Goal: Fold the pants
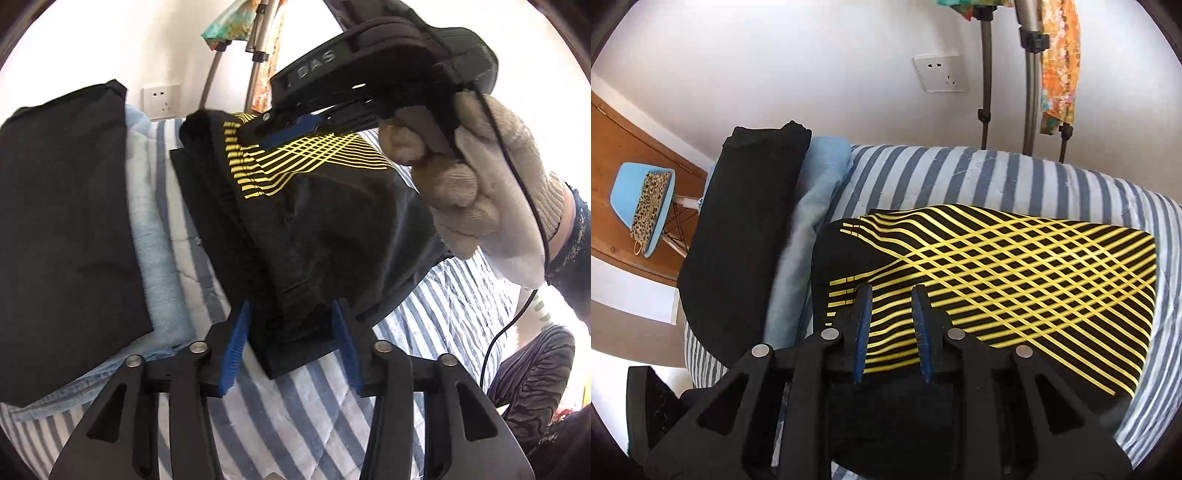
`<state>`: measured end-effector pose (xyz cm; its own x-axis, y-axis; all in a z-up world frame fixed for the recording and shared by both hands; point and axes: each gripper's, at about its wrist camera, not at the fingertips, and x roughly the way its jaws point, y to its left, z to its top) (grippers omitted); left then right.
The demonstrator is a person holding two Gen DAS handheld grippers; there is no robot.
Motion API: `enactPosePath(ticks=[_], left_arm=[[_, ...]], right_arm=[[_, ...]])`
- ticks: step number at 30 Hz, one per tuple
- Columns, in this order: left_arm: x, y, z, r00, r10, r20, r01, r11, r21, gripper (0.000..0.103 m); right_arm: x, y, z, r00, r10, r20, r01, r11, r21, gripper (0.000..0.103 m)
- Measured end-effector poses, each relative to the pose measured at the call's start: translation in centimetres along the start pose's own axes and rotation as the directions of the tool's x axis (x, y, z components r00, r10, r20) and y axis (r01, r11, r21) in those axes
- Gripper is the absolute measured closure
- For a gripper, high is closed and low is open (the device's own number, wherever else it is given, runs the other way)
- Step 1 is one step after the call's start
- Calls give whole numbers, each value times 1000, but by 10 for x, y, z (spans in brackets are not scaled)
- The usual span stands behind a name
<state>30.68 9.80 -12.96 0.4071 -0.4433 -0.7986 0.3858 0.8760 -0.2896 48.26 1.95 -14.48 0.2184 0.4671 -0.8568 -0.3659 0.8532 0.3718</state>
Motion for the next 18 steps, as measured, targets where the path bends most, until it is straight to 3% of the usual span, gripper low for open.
enactPosePath(ticks=[2, 3, 5, 7, 13, 18], left_arm=[[-16, 4, 1, 999, 28, 24, -28, 1000, -3, 55], [-24, 6, 4, 998, 46, 44, -46, 999, -3, 55], [-36, 9, 15, 994, 75, 79, -77, 997, 15, 55], [-39, 11, 28, 989, 101, 110, -105, 994, 36, 55], [-10, 1, 79, 987, 103, 119, -112, 991, 73, 55], [19, -3, 105, 983, 150, 107, -160, 982, 101, 55]], right_arm=[[14, 6, 3, 999, -20, -25, 19, 1000, -25, 79], [10, 3, 3, 1000, 14, -25, -14, 1000, -11, 79], [-11, -5, -5, 995, 102, 2, -102, 995, 15, 79], [-42, -15, -20, 994, 100, 52, -100, 995, 9, 79], [-110, -51, -88, 990, -20, 139, 18, 1000, 12, 79], [-126, -71, -133, 979, -112, 169, 114, 993, -2, 79]])
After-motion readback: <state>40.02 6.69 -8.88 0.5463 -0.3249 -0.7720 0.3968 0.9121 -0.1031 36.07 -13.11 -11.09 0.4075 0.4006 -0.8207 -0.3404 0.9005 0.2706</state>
